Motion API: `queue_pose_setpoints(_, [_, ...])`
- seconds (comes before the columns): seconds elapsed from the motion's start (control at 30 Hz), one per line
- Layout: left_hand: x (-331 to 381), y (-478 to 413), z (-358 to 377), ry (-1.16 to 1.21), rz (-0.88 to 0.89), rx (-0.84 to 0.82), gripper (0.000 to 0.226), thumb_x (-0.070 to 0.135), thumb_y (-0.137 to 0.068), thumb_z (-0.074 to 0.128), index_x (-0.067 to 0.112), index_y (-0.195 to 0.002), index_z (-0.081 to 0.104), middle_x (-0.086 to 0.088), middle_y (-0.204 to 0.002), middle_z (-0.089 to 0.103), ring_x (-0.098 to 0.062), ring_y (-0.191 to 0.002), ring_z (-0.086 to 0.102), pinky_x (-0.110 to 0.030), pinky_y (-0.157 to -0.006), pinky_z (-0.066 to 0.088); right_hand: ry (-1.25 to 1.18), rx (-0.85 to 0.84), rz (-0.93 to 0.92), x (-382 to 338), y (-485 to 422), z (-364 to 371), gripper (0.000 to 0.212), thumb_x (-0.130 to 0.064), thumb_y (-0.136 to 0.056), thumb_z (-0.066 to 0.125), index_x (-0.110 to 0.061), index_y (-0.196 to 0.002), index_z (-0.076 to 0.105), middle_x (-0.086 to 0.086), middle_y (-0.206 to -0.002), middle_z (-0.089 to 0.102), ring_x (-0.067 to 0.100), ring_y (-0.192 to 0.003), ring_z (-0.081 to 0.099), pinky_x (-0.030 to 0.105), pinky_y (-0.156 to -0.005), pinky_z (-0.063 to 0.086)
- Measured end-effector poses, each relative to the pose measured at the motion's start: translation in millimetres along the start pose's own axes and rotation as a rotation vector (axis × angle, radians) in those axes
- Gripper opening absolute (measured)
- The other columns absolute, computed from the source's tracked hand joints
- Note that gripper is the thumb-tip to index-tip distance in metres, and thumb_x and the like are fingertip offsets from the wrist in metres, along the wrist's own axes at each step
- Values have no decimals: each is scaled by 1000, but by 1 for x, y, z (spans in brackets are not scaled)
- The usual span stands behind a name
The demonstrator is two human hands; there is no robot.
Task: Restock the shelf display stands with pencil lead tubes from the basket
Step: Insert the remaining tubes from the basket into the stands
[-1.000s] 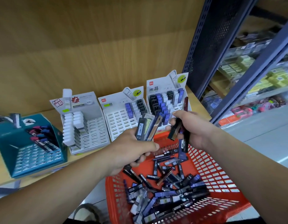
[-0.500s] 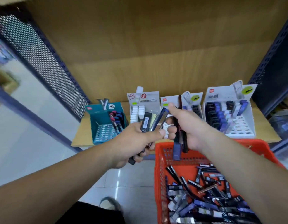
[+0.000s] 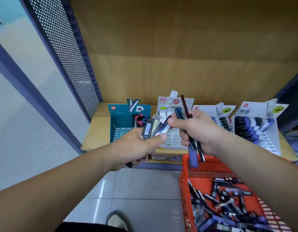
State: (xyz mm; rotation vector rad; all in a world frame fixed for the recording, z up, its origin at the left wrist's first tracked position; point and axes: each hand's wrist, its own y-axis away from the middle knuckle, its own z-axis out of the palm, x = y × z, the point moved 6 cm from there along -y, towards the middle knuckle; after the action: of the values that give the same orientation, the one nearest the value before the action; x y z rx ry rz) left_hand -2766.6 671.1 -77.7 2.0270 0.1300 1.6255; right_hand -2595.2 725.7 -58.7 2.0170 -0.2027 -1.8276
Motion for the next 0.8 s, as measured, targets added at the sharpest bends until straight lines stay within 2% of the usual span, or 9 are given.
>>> queue_pose_setpoints(0.07, [-3, -4, -11, 29, -20, 18, 43, 66, -93, 59, 32, -67, 60, 1, -61, 40, -17, -49, 26, -24, -50, 17, -12, 35, 20, -7, -7, 7, 11, -10, -92, 76, -13, -95, 66, 4, -67, 52, 17, -46, 33, 25, -44, 31])
queue_pose_setpoints(0.17, [-10, -12, -31, 97, -64, 95, 47, 69, -92, 57, 23, -84, 55, -2, -66, 45, -16, -46, 29, -22, -49, 18, -8, 75, -10, -22, -20, 8, 12, -8, -92, 74, -13, -96, 64, 5, -72, 57, 17, -47, 33, 27, -44, 30])
queue_pose_setpoints(0.23, [-18, -17, -44, 106, -105, 153, 45, 62, -96, 58, 18, -88, 55, 0, -63, 48, -14, -42, 32, -20, -46, 19, -3, 139, -74, -28, -30, 1, 12, -8, -93, 74, -12, -98, 64, 7, -74, 57, 18, -46, 34, 27, -44, 32])
queue_pose_setpoints(0.3, [-28, -23, -56, 68, -165, 215, 32, 44, -98, 60, 15, -88, 53, 4, -50, 46, -10, -34, 32, -17, -41, 21, 76, 207, -167, -27, -39, -3, 9, -9, -93, 75, -12, -95, 67, 2, -60, 53, 18, -44, 35, 27, -45, 34])
queue_pose_setpoints(0.37, [-38, -30, -66, -19, -221, 261, 22, 28, -95, 61, 11, -87, 50, 1, -49, 43, -9, -29, 30, -15, -37, 22, 197, 219, -248, -19, -48, 7, 9, -11, -91, 76, -16, -89, 69, -5, -52, 49, 14, -40, 39, 26, -44, 35])
queue_pose_setpoints(0.5, [-55, -43, -71, -68, -290, 223, 17, 23, -89, 61, 11, -79, 54, -5, -54, 43, -17, -39, 32, -19, -40, 25, 439, 150, -347, 6, -70, 37, 9, -14, -92, 75, -18, -87, 69, -8, -65, 59, -1, -46, 50, 13, -49, 38])
queue_pose_setpoints(0.57, [-68, -48, -71, -73, -309, 173, 18, 24, -86, 65, 7, -81, 60, -8, -61, 51, -22, -47, 37, -23, -47, 28, 562, 130, -376, 17, -82, 44, 9, -19, -93, 75, -18, -87, 68, -6, -68, 60, 3, -53, 51, 20, -53, 38])
queue_pose_setpoints(0.67, [-85, -56, -67, 15, -304, 122, 37, 23, -79, 70, -2, -106, 64, -13, -74, 62, -26, -67, 45, -35, -59, 32, 652, 116, -414, 33, -95, 48, 10, -22, -92, 76, -17, -89, 68, -5, -71, 61, 11, -61, 55, 25, -53, 39])
queue_pose_setpoints(0.8, [-92, -66, -64, 135, -293, 150, 22, 17, -97, 70, 0, -110, 64, -7, -71, 69, -15, -51, 55, -24, -45, 38, 783, 153, -424, 48, -104, 50, 13, -28, -91, 76, -22, -85, 66, -3, -75, 66, 21, -72, 61, 32, -64, 48])
